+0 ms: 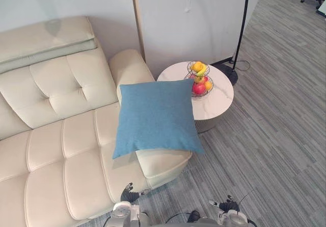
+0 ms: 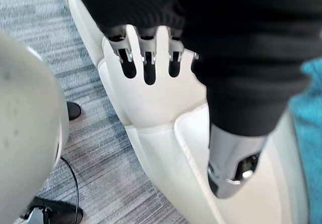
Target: Pick up cushions and gather them together orderly.
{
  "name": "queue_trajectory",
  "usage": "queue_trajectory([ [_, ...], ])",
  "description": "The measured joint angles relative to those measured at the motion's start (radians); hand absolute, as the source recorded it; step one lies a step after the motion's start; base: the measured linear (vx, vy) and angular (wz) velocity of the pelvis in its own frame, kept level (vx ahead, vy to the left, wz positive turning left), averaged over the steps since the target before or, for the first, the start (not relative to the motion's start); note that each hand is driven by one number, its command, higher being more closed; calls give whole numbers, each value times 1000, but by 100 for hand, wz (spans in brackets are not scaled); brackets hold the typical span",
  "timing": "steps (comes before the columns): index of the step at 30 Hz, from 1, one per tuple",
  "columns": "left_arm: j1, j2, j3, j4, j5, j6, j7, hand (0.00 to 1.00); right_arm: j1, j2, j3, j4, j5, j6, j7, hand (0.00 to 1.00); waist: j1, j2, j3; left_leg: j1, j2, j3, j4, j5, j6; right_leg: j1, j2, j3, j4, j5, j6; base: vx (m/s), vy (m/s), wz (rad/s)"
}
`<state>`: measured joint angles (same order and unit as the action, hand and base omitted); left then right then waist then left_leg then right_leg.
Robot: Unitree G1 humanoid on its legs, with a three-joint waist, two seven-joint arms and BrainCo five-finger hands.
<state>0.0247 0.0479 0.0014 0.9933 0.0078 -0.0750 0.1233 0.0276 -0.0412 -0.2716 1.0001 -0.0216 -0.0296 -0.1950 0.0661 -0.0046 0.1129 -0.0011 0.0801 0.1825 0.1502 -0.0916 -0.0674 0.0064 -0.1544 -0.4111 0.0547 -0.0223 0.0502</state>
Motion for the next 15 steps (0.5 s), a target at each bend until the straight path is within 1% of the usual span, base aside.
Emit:
queue_trajectory([
  [4, 14, 27, 0, 0, -1, 0, 0, 0, -35, -7, 2, -3, -2, -1, -2, 0, -3, 0, 0, 5, 2, -3, -48, 10, 0, 10, 19, -5, -57, 45, -5, -106, 26, 4],
  [6, 20, 50, 1, -24, -10, 0, 1, 0, -50, -34, 15, -12, -16, 0, -3, 0, -2, 1, -1, 16, 4, -4, -80, 10, 0, 17, 30, -10, -81, 66, -6, -129, 30, 8],
  [8, 31, 89, 8, -52, -13, -1, 1, 0, -58, -68, 47, -88, -21, 0, -4, 0, -2, -8, -1, 19, 0, -2, -114, 27, -1, 16, 34, -7, -108, 90, -7, -162, 30, -4],
  [9, 37, 108, 31, -70, -19, 0, 4, 0, -63, -89, 55, -143, -26, -2, -4, 0, -1, -13, -3, 19, -3, 0, -125, 30, 1, 14, 34, 1, -122, 101, -7, -160, 18, -12],
  [11, 40, 130, 64, -102, -34, -1, 8, 0, -72, -118, 68, -209, -35, -5, -4, 0, 0, -17, -5, 17, -7, 3, -142, 34, -4, 12, 34, 8, -137, 105, 1, -151, 13, -10],
  [12, 40, 151, 91, -145, -42, -1, 9, 0, -84, -148, 84, -260, -47, -12, -3, 0, -1, -19, -6, 16, -10, 3, -154, 37, -4, 9, 35, 14, -145, 105, 2, -122, 11, -1],
  [15, 37, 188, 151, -258, -77, -8, 15, 0, -111, -188, 89, -371, -57, -17, -1, 0, 1, -29, -13, 0, -11, 2, -171, 39, -9, -17, 37, 35, -150, 105, 2, -54, 9, -4],
])
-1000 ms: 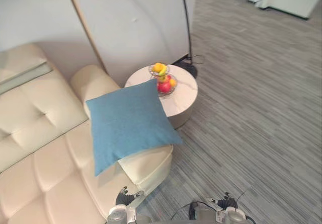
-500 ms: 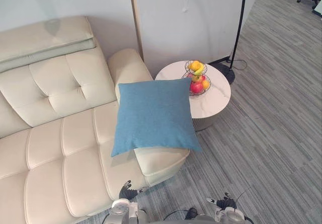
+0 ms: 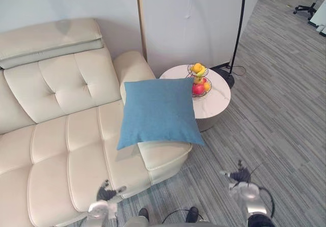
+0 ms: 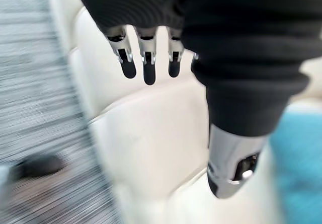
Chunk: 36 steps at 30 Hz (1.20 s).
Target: Pick up cushions and gather them together orderly.
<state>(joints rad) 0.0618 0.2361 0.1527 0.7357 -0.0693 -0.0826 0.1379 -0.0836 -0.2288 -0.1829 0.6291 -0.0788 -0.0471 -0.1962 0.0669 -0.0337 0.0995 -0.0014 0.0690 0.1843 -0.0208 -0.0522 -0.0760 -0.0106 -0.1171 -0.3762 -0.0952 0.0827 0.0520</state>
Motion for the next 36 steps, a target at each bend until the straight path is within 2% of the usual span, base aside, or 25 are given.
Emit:
queue_trajectory([
  [3, -4, 14, 38, -66, -34, -1, 29, 0, -37, -14, 0, -37, 0, -6, 1, 0, 5, -3, -1, -1, 2, -2, -12, 3, -4, -10, 7, 6, 0, 0, 0, 29, -12, -6],
  [6, -34, 22, 59, -143, -61, -6, 41, 0, -62, -16, 1, -73, 3, -6, 0, 0, 21, -9, -3, -32, 7, -7, -9, 18, -8, -39, 14, 5, 7, 4, 3, 96, -5, -1],
  [8, -82, 30, 59, -158, -72, -17, 61, 0, -97, -17, 2, -71, 13, -6, 0, 0, 24, -18, 4, -49, 4, -17, -7, 39, 0, -59, 18, 1, 7, 26, -23, 159, -7, 10],
  [14, -324, 75, 21, -152, -99, -24, 111, 0, -327, -37, 55, -31, 56, -9, -20, 0, 42, -31, 85, -122, 1, -47, 40, 40, 1, -97, 13, -2, 8, 31, -30, 62, 7, 13],
  [18, -495, 127, -25, -64, -110, -35, 143, 0, -509, -53, 81, 67, 103, -12, -47, 0, 48, -30, 157, -183, 1, -57, 56, 40, 1, -149, 11, 0, 8, 42, -42, -19, 9, 3],
  [21, -571, 132, -40, -19, -111, -36, 152, 0, -593, -56, 82, 125, 139, -12, -62, 0, 49, -30, 196, -221, -1, -58, 76, 40, 1, -179, 7, 3, 8, 49, -42, -27, 13, 1],
  [29, -760, 117, -186, 59, -110, -35, 163, 0, -765, -43, 152, 222, 198, 9, -96, 0, 49, -25, 290, -297, 2, -63, 111, 40, 2, -246, 6, 6, 26, 62, -49, -23, 10, 0],
  [30, -777, 102, -194, 60, -110, -34, 163, 100, -779, -34, 153, 223, 203, 11, -101, 100, 49, -25, 293, -311, 2, -62, 111, 42, 4, -261, 6, 6, 27, 64, -51, 0, 0, 0],
  [33, -803, 90, -226, 59, -111, -34, 163, 100, -806, -16, 161, 223, 218, 15, -106, 100, 48, -23, 311, -315, 3, -62, 111, 42, 5, -268, 7, 8, 30, 64, -52, -8, 7, -1],
  [36, -828, 80, -235, 20, -164, -38, 174, 100, -830, -8, 200, 223, 250, 15, -112, 100, 46, -22, 316, -342, 3, -67, 112, 45, 8, -293, 8, 8, 30, 67, -53, -7, 11, 2],
])
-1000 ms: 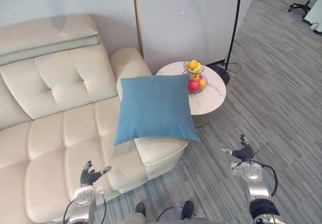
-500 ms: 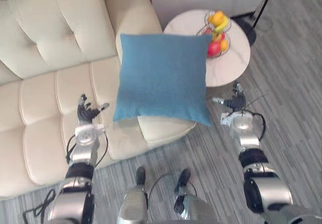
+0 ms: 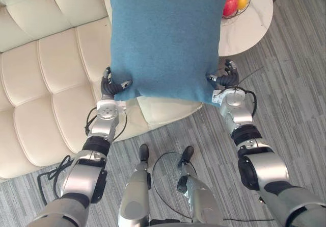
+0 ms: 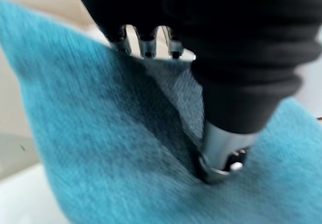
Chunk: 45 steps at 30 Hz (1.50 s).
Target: Pick up cushions and gather them together orderly.
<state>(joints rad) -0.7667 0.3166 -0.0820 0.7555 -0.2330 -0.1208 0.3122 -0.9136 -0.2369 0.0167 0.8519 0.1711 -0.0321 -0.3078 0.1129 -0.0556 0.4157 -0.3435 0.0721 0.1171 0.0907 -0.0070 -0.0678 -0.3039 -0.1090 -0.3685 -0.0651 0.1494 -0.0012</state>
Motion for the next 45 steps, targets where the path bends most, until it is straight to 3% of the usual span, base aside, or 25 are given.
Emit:
queue_trajectory([
  [9, 6, 1, -42, -129, -61, -10, 38, 100, 26, -8, 71, -66, 46, -39, -9, 100, -1, 0, 1, 11, -3, -1, 0, 3, 2, 17, -1, 7, -11, 3, -1, 17, 11, 1],
  [19, 398, -90, -69, -505, -65, -21, 38, 100, 518, 53, 98, -504, 46, -48, 20, 100, -11, 4, -8, 156, -13, -17, 0, 3, 3, 167, -10, 51, -23, 0, 3, 72, 32, 1],
  [24, 616, -116, -75, -661, -105, -19, -6, 100, 752, 90, 66, -714, 46, -51, 83, 100, -24, 18, -89, 194, -14, -18, -2, 3, 2, 210, -12, 55, -23, -2, 6, 22, 20, 5],
  [30, 890, -171, -74, -868, -141, -21, -56, 100, 964, 125, 68, -888, 41, -65, 153, 100, -30, 47, -218, 304, -13, -16, -89, -22, 3, 279, -13, 57, -23, -65, 48, -5, 1, 0],
  [33, 955, -180, -74, -925, -148, -22, -77, 100, 1007, 125, 73, -931, 22, -73, 179, 100, -31, 59, -243, 333, -11, -16, -91, -29, 4, 306, -10, 59, -23, -65, 49, -111, 14, 1],
  [39, 1065, -182, -74, -946, -149, -26, -96, 100, 1101, 121, 114, -965, -43, -80, 193, 100, -32, 58, -339, 363, -11, -22, -89, -31, 2, 341, -10, 64, -24, -64, 50, -67, 2, 1],
  [45, 1067, -182, -91, -945, -161, -26, -102, 100, 1108, 115, 111, -963, -56, -85, 180, 100, -48, 65, -353, 248, -19, -141, -11, -33, -20, 355, -18, -81, -17, -65, 51, -86, -12, 68],
])
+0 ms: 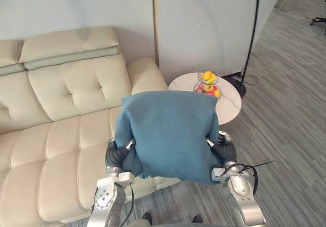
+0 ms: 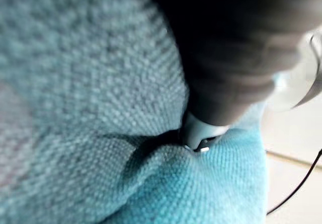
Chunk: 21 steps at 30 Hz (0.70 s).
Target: Pick up cushions and gather them together orderly.
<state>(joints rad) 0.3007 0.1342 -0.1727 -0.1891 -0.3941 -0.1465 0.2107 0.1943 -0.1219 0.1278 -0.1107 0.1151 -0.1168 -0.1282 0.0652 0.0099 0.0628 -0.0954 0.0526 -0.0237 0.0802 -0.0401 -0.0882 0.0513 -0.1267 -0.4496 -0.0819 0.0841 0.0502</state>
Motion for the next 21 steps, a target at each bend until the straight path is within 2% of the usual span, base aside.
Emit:
queue_trajectory([
  [1, -2, -1, -2, 1, -4, 0, 0, 100, -11, -1, -6, 1, -12, 0, -15, 100, -1, 8, -3, -44, 25, 39, 37, -22, 20, -9, -6, -52, 15, 0, -3, -86, 8, 110],
  [2, -5, -2, -4, 5, -5, 0, 0, 100, -17, -4, -9, 2, -19, 0, -22, 100, -2, 11, -5, -60, 46, 90, 51, -30, 22, -12, -8, -72, 20, 0, -3, -68, 33, 99],
  [4, -24, -13, -17, 49, -22, -2, 0, 100, -72, -36, -9, 29, -39, 0, -51, 100, -3, 24, -13, -85, 120, 307, 99, -45, 52, -14, -42, -134, 32, -1, -2, -27, 112, 84],
  [7, -51, -23, -45, 85, -30, -2, 2, 100, -107, -53, -35, 65, -55, 1, -72, 100, -17, 44, -28, -95, 144, 450, 112, -41, 64, -11, -83, -192, 73, -8, 20, -11, 214, 80],
  [8, -73, -20, -66, 88, -31, -4, 3, 100, -110, -53, -56, 65, -75, 2, -86, 100, -29, 41, -32, -84, 118, 486, 94, -32, 59, 5, -121, -228, 81, -4, 33, 8, 245, 89],
  [9, -80, -19, -70, 90, -31, -5, 3, 100, -111, -53, -60, 67, -76, 2, -89, 100, -31, 39, -34, -79, 100, 485, 75, -16, 60, 9, -135, -237, 81, -2, 44, 3, 295, 80],
  [10, -88, -17, -74, 91, -31, -7, 3, 100, -113, -50, -69, 68, -77, 2, -89, 100, -32, 39, -35, -72, 76, 475, 49, 14, 67, 13, -149, -245, 82, -2, 55, -5, 193, 52],
  [11, -100, -5, -85, 98, -31, -16, 3, 100, -119, -32, -90, 87, -77, 1, -90, 100, -36, 34, -40, -53, 25, 466, -15, 45, 85, 14, -187, -257, 92, -7, 64, 6, 279, 45],
  [13, -104, 2, -90, 103, -31, -19, 3, 100, -123, -27, -93, 106, -78, 2, -90, 100, -37, 33, -42, -41, -9, 464, -54, 62, 95, 1, -220, -259, 126, -18, 67, 21, 216, 25],
  [14, -104, 3, -91, 106, -31, -18, 3, 100, -123, -23, -96, 112, -78, 5, -90, 100, -36, 30, -43, -39, -36, 465, -68, 67, 100, -30, -262, -255, 191, -42, 55, 51, 238, 9],
  [15, -104, 3, -95, 118, -30, -18, 3, 100, -125, -12, -104, 131, -80, 8, -90, 100, -38, 18, -35, -40, -58, 468, -67, 64, 104, -66, -312, -249, 284, -65, 11, 46, 197, 8],
  [17, -107, 3, -98, 144, -29, -14, 1, 100, -126, 2, -117, 159, -80, 16, -89, 100, -38, 14, -31, -34, -68, 467, -56, 51, 125, -103, -354, -221, 386, -52, -8, 85, 148, 0],
  [18, -106, 9, -98, 166, -29, -7, 1, 100, -128, 10, -118, 195, -77, 24, -88, 100, -41, 14, -25, -10, -67, 464, -52, 37, 148, -143, -365, -139, 473, -23, -52, 123, 161, 5],
  [19, -106, 22, -97, 174, -29, -5, 1, 100, -128, 23, -117, 211, -77, 29, -86, 100, -52, 7, -11, 4, -61, 437, -57, 25, 163, -170, -321, -20, 528, -100, -28, 90, 107, 14],
  [20, -106, 26, -97, 175, -29, -4, 1, 100, -128, 27, -116, 211, -77, 30, -85, 100, -59, 2, -4, 8, -59, 421, -63, 25, 164, -178, -294, 19, 540, -133, -20, 94, 63, 54],
  [21, -107, 35, -98, 185, -29, -1, 0, 100, -130, 36, -117, 211, -77, 30, -83, 100, -79, -11, 4, 10, -59, 390, -90, 25, 163, -219, -165, 135, 546, -217, 20, 86, 26, 47],
])
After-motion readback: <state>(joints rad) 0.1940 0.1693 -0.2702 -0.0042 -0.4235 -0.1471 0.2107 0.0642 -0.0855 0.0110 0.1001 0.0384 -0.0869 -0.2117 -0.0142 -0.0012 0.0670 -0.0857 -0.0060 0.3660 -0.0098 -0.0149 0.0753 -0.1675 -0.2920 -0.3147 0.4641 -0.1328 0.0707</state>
